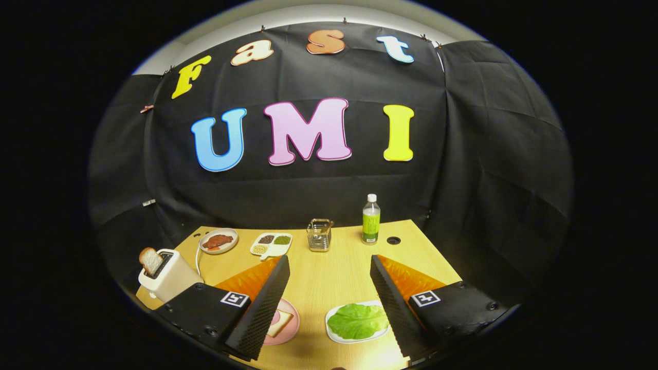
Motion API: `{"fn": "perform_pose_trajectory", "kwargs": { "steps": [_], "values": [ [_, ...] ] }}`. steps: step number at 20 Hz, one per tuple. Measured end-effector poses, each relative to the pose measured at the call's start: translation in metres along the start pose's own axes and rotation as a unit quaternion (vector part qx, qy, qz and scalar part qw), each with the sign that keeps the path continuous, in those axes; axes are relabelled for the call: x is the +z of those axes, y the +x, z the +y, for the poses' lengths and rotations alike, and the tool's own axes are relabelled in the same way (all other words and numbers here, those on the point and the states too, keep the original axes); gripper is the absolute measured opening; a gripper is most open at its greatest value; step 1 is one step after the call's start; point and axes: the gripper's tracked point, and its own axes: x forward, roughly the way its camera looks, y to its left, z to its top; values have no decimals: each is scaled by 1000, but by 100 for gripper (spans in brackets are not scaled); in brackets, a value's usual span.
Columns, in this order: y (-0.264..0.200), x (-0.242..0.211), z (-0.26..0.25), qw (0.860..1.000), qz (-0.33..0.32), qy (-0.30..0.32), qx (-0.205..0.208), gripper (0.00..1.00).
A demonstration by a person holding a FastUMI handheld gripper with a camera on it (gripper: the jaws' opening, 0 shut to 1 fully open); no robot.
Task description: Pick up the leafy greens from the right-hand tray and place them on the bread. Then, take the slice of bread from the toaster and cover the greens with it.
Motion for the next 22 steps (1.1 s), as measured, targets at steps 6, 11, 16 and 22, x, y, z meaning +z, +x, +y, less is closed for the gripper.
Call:
{"fn": "perform_pose_trajectory", "kwargs": {
  "steps": [6,11,16,22],
  "values": [
    [20,-49,-21,998,61,1,0,98],
    [34,-106,-35,992,128,-7,11,100],
    [57,-150,-55,984,176,-26,17,100],
    [87,-219,-70,968,249,-30,20,100]
  ]
}}
